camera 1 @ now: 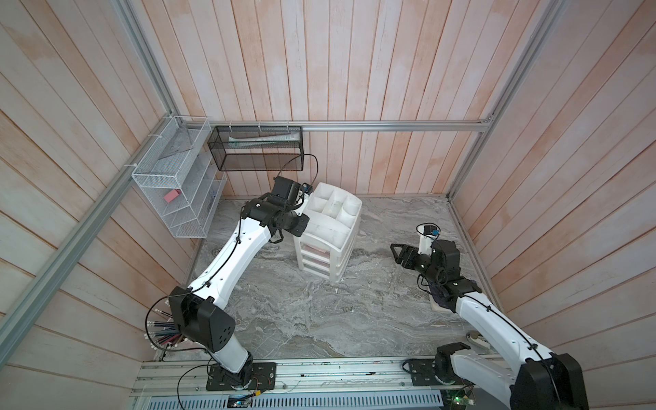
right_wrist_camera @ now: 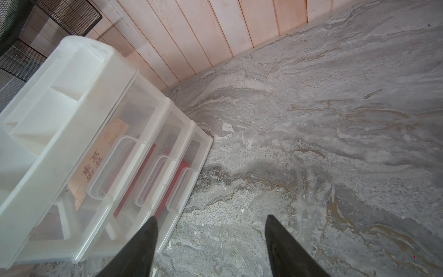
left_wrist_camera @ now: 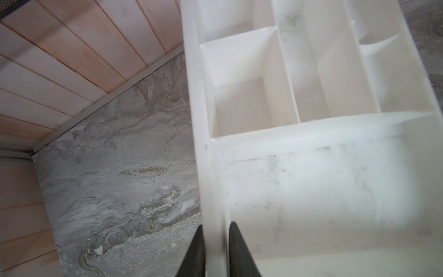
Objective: Take the postcards out of the drawer
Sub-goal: Adjust the storage box at the center of the board.
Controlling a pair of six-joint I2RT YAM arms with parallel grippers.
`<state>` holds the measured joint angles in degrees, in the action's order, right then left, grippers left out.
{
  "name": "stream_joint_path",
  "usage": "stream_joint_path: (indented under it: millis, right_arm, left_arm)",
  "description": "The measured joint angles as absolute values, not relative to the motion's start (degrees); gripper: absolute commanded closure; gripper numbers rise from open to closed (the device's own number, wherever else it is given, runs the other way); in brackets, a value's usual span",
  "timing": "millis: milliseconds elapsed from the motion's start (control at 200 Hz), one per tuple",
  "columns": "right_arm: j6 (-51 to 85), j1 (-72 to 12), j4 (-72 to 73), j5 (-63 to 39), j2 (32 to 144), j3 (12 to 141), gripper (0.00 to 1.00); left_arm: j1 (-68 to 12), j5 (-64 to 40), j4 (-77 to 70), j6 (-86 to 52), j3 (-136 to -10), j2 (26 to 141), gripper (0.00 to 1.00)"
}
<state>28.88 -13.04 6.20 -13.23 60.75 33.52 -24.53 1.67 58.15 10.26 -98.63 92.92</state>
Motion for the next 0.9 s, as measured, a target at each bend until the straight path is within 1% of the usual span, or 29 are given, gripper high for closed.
stream_joint_path:
  millis: [160, 180, 215, 245, 340, 430, 535, 725, 800, 900]
  right_arm:
    - [28.9, -13.1, 7.5, -13.9, 62.4, 33.8, 0.29]
    - [28.9, -13.0, 7.6, -14.0, 62.5, 33.8, 0.29]
    - [28.9, -13.0, 7.8, -14.1, 62.7, 33.8, 0.29]
    - [28.9, -13.0, 7.9, -14.2, 62.8, 33.8, 0.29]
    - [29.0, -13.1, 8.2, -14.5, 62.9, 33.9, 0.29]
    - [29.0, -13.1, 8.6, -14.7, 62.9, 34.2, 0.29]
    - [29.0, -13.1, 8.8, -14.9, 62.9, 34.5, 0.29]
    - [29.2, -13.0, 9.1, -14.9, 62.9, 34.8, 0.29]
    - [29.2, -13.0, 9.1, -14.9, 62.9, 34.8, 0.29]
    - [29.2, -13.1, 9.1, -15.0, 63.1, 35.1, 0.29]
  left_arm:
    - [-24.2, 1.3, 60.1, 9.8, -98.2, 92.4, 0.7]
    - [-24.2, 1.2, 60.1, 9.8, -98.2, 92.4, 0.67]
    - [-24.1, 1.0, 60.0, 9.7, -98.1, 92.4, 0.58]
    - [-24.0, 0.6, 59.8, 9.6, -98.1, 92.4, 0.55]
    - [-23.3, -1.3, 58.9, 9.9, -97.7, 92.4, 0.53]
    - [-22.0, -3.4, 58.6, 9.8, -97.6, 92.4, 0.49]
    - [-20.5, -5.6, 57.4, 9.6, -97.6, 92.2, 0.47]
    - [-19.9, -7.8, 54.5, 8.8, -97.6, 91.3, 0.47]
    - [-19.9, -8.6, 53.6, 8.5, -97.7, 91.3, 0.47]
    - [-19.9, -8.8, 52.5, 7.8, -97.8, 91.3, 0.5]
